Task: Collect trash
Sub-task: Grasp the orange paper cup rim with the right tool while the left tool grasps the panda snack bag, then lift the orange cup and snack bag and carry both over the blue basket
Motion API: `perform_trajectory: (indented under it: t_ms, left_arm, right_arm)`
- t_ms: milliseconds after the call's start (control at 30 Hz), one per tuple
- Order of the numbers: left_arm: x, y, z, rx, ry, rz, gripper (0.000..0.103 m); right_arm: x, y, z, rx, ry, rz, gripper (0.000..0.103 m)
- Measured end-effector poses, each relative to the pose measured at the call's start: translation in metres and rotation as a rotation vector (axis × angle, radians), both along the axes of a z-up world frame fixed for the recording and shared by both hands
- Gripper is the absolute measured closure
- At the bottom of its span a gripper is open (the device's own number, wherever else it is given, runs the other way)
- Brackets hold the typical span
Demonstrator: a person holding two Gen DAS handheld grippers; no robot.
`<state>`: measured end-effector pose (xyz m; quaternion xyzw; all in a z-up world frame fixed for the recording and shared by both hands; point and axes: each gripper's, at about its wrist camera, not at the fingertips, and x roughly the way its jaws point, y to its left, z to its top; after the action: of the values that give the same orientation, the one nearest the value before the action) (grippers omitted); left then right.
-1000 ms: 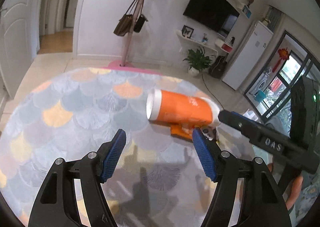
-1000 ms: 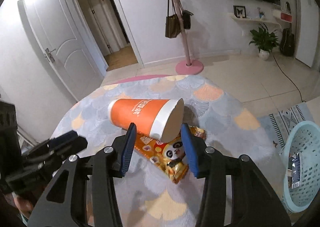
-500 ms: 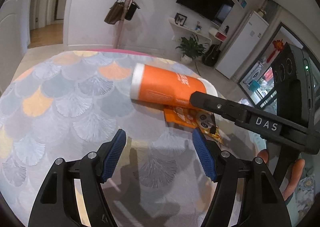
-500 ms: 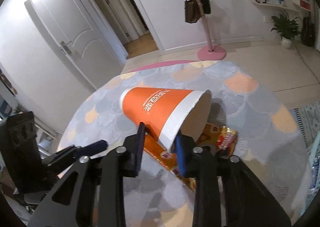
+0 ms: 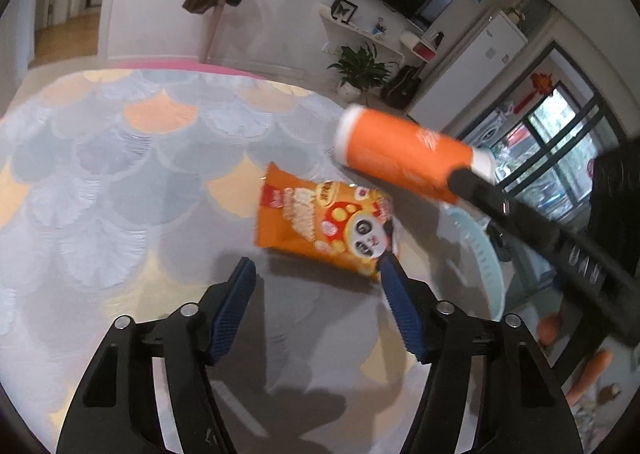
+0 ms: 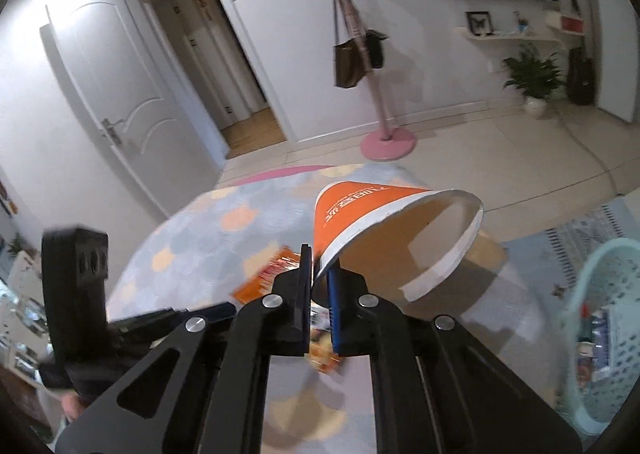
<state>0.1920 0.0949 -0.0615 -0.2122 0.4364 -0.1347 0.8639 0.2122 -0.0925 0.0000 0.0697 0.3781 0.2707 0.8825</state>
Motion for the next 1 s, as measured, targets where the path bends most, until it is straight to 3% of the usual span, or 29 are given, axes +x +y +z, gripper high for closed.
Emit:
perform_trajectory:
  t_ms: [167, 233, 300, 467, 733, 1000]
  left_arm:
    - [0.017, -0.013, -0.005, 0.017, 0.025, 0.058, 0.051]
    - [0.022, -0.017, -0.004, 0.032, 0.027, 0.080, 0.061]
    - [0.027, -0.021, -0.006, 0.051, 0.043, 0.094, 0.082]
    - [0.018, -0.021, -0.002, 0.054, 0.020, 0.089, 0.098]
    - [-0.039, -0.014, 0.033, 0.094, -0.095, 0.061, 0.102]
    - [-0.087, -0.017, 0.059, 0.127, -0.161, 0.027, 0.102]
  right_arm:
    - [-0.014, -0.016, -0.008, -0.068, -0.026, -0.037, 0.098]
    - [-0.023, -0.019, -0.012, -0.100, -0.038, -0.041, 0.098]
    - [-0.032, -0.021, -0.016, -0.120, -0.044, -0.043, 0.098]
    - [-0.056, -0.028, -0.021, -0.134, -0.054, -0.045, 0.098]
    - [-0.101, -0.042, -0.018, -0.103, -0.056, -0.011, 0.098]
    - [-0.135, -0.056, -0.013, -0.095, -0.043, 0.008, 0.097]
